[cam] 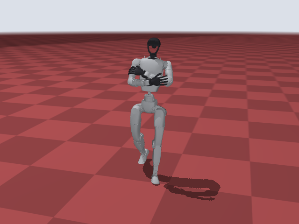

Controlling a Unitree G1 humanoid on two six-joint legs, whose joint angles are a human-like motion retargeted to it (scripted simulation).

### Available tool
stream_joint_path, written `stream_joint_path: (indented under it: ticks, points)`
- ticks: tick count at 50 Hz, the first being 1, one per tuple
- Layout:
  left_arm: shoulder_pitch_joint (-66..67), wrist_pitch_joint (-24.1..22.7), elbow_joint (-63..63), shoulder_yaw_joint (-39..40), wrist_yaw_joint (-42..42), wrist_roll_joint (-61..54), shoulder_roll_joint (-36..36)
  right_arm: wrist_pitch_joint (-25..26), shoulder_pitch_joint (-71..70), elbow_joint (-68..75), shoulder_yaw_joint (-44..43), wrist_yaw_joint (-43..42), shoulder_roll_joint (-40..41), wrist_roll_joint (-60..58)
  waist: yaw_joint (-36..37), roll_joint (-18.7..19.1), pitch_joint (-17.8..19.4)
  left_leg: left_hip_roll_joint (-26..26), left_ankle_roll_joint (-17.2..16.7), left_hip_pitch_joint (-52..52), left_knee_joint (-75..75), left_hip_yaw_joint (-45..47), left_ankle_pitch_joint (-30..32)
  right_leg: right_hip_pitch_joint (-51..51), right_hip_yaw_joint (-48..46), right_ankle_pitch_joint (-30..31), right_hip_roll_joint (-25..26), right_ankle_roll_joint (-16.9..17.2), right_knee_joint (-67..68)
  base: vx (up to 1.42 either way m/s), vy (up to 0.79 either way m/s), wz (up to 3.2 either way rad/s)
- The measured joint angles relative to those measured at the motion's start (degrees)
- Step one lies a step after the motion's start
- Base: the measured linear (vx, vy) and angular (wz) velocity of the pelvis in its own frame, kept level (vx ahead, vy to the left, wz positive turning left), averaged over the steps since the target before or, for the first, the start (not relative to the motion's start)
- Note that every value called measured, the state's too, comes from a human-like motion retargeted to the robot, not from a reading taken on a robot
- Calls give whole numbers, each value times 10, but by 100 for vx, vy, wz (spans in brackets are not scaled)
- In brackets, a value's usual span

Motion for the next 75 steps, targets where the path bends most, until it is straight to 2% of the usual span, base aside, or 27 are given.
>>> stream_joint_path:
  ticks: [3, 5, 9, 12, 15, 20, 25, 30, 33, 37, 40, 45, 49, 53, 56, 59, 63, 68, 72, 75]
  points:
    - [7, 5, 2, 0, 7, 2, -3, 5, 2, -4, -2, 1, -4, -5, -7, 1, -18, 5, 6, 4, 22, -29, -30, -96, 3, 60, 1, 10, 167, 52, 23, 60]
    - [9, 11, 1, 2, 14, 3, -4, 10, 0, -7, -4, -4, -7, -3, -14, 1, -22, 4, 7, 8, 38, -50, -48, -150, -4, 68, -5, 6, 245, 48, 20, 86]
    - [10, 18, -2, 5, 25, 13, -3, 12, -3, -13, -3, -12, -13, 4, -29, 5, -15, -4, 9, 27, 61, -98, -77, -212, -51, 15, -37, -34, 286, 45, 17, 110]
    - [13, 16, -3, 7, 27, 18, -2, 7, -2, -14, -1, -12, -15, 6, -41, 9, -4, -12, 9, 47, 71, -139, -95, -228, -95, -33, -60, -59, 233, 42, 12, 135]
    - [14, 9, -3, 7, 27, 17, -3, 3, -1, -12, 1, -9, -15, 5, -56, 8, 9, -24, 6, 68, 76, -186, -109, -228, -122, -50, -67, -58, 129, 41, 6, 154]
    - [13, 5, -2, 6, 35, 4, -5, 8, -4, -10, -1, -12, -16, 1, -82, -12, 38, -61, 2, 111, 78, -268, -125, -205, -102, 18, -72, -25, -106, 41, -1, 163]
    - [4, 6, 0, 1, 53, -5, -5, 22, -18, -11, -2, -24, -15, -13, -103, -36, 80, -87, 4, 168, 75, -347, -140, -176, -68, 81, -96, 25, -284, 43, -10, 147]
    - [8, -15, 6, -8, 58, 4, -6, 13, -20, -9, 5, -17, -6, -30, -111, -36, 96, -77, 9, 207, 72, -405, -151, -189, -36, 19, -99, 78, -311, 44, -16, 108]
    - [11, -29, 10, -10, 60, 5, -4, 6, -20, -5, 9, -12, 0, -31, -107, -31, 94, -60, 9, 220, 75, -429, -155, -185, 7, -4, -76, 79, -311, 46, -27, 82]
    - [13, -35, 14, -10, 62, 1, -4, 5, -19, -2, 10, -6, 5, -26, -98, -34, 86, -55, 12, 232, 87, -467, -146, -161, 51, 22, -63, 79, -311, 48, -29, 76]
    - [20, -33, 15, -11, 61, 1, -6, 8, -12, -1, 9, -3, 6, -18, -91, -40, 75, -63, 9, 233, 103, -504, -117, -140, 43, 34, -75, 79, -311, 48, -26, 76]
    - [21, -24, 22, -6, 39, 5, -14, 7, -4, -4, 8, 0, -1, 17, -88, -59, 50, -103, -13, 176, 205, -541, -41, -112, 8, 3, -108, 69, -311, 45, -29, 85]
    - [20, -8, 24, -6, 23, 11, -18, 13, 6, -5, 9, -8, -5, 40, -97, -77, 21, -137, -10, 42, 396, -461, 3, -104, -28, -14, -129, 55, -306, 37, -29, 109]
    - [15, 10, 21, -10, 20, 14, -17, 22, 11, -2, 10, -23, -5, 57, -100, -87, 4, -116, 44, -79, 518, -313, -9, -105, -68, -36, -143, 41, -282, 31, -24, 109]
    - [11, 18, 18, -13, 22, 20, -14, 25, 11, 1, 13, -31, -1, 64, -87, -95, 4, -100, 82, -112, 503, -217, -59, -99, -88, -52, -149, 30, -265, 29, -19, 68]
    - [2, 24, 14, -10, 33, 23, -10, 28, 0, 4, 14, -37, -1, 57, -62, -93, 13, -93, 91, -114, 409, -141, -90, -92, -100, -67, -142, 20, -252, 29, -14, 28]
    - [-17, 32, 7, -3, 55, 24, -2, 29, -23, 6, 14, -46, -1, 30, -27, -74, 37, -81, 71, -85, 217, -39, -69, -71, -119, -87, -112, 14, -246, 29, -8, 13]
    - [-27, 29, 2, 2, 61, 30, 0, 21, -39, 4, 12, -44, -7, 12, -6, -33, 59, -63, 17, -60, 38, 100, -40, -20, -155, -111, -55, 14, -252, 32, -4, 30]
    - [-25, 24, 2, 5, 50, 37, -1, 15, -42, 5, 13, -40, -10, 12, -8, -18, 63, -54, -21, -54, -6, 198, -43, 21, -182, -121, -22, 10, -259, 37, -1, 43]
    - [-20, 22, 3, 6, 40, 37, -2, 13, -40, 6, 15, -38, -9, 16, -10, -19, 55, -47, -26, -47, -6, 231, -37, 42, -194, -121, -7, 4, -257, 43, 2, 39]
